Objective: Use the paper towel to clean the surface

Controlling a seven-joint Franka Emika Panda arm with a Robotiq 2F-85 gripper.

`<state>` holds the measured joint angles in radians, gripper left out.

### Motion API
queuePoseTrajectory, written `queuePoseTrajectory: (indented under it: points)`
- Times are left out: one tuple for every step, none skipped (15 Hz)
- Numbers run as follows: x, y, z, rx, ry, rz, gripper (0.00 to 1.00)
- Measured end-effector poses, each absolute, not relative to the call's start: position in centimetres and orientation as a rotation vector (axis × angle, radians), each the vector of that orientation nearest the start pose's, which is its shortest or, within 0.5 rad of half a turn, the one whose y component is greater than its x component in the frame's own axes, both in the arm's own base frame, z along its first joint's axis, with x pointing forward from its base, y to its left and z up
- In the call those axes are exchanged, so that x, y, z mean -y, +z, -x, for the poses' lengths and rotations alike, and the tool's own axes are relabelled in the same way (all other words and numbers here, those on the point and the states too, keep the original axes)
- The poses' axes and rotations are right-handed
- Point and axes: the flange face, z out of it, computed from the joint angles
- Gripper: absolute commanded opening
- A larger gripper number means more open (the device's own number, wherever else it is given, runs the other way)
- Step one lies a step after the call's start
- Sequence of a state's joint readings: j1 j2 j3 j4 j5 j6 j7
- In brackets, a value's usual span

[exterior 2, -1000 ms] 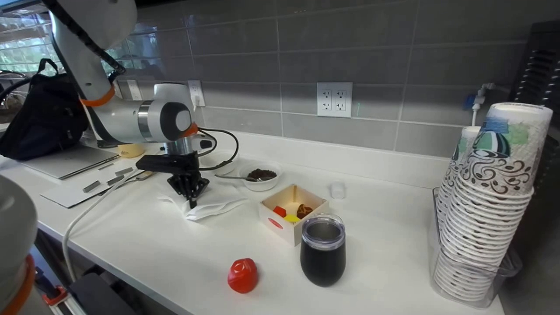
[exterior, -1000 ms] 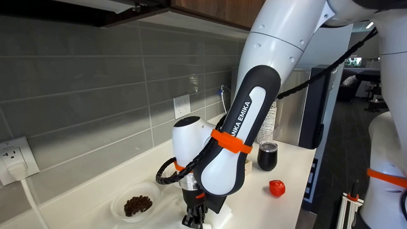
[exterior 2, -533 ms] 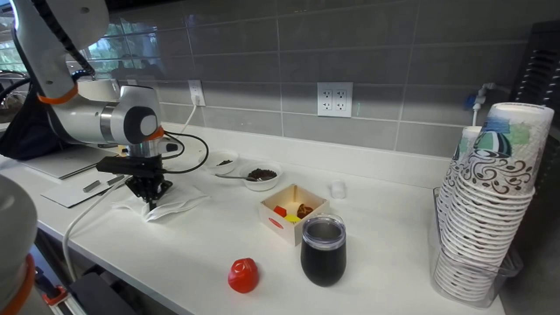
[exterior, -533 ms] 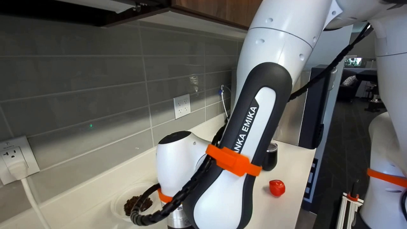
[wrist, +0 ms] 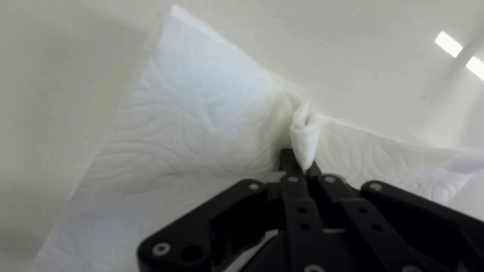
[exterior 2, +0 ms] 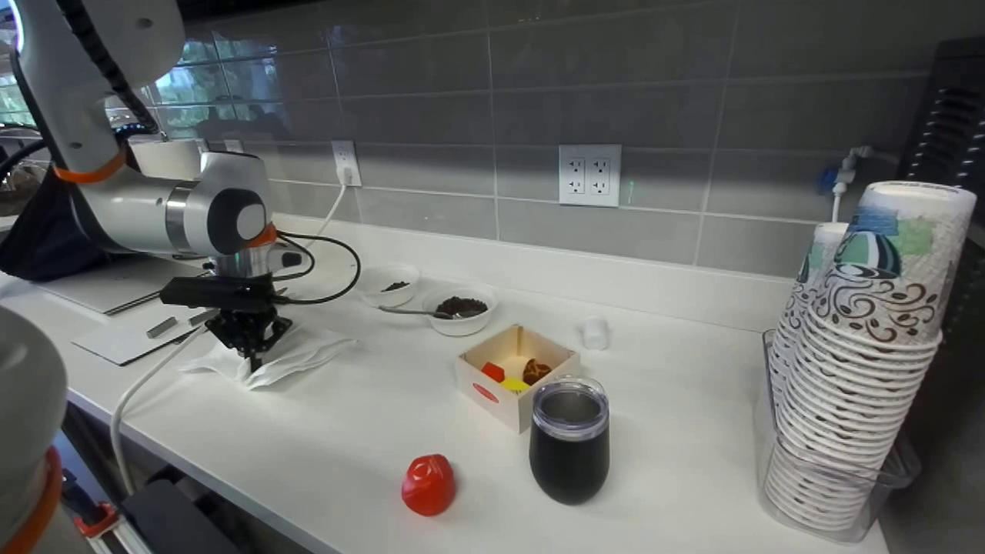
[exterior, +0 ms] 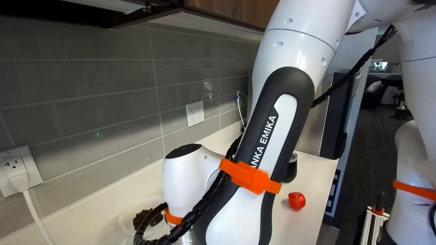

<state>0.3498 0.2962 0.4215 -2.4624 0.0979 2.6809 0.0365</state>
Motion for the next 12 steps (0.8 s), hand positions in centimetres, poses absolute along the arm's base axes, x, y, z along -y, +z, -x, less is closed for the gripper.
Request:
queuePoseTrajectory:
  points:
    - [-32.6,18.5,-34.0,0.914,0.171,2.879,0.01]
    - [-31.3,18.5,-34.5,0.882,0.168,2.901,0.01]
    - [-29.8,18.5,-35.0,0.844,0.167,2.924,0.01]
    - [-28.0,18.5,-35.5,0.8,0.169,2.949,0.01]
    - [-26.3,18.5,-35.8,0.756,0.17,2.973,0.01]
    - [-24.5,18.5,-36.0,0.711,0.173,2.996,0.01]
    - [-22.8,18.5,-36.2,0.664,0.177,3.019,0.01]
    - [-21.1,18.4,-36.2,0.618,0.18,3.042,0.01]
    - [-19.5,18.4,-36.2,0.573,0.181,3.062,0.01]
    - [-18.1,18.4,-36.2,0.527,0.18,3.076,0.01]
    - [-17.1,18.4,-36.2,0.488,0.177,3.085,0.01]
    - [-16.4,18.4,-36.2,0.466,0.173,3.089,0.01]
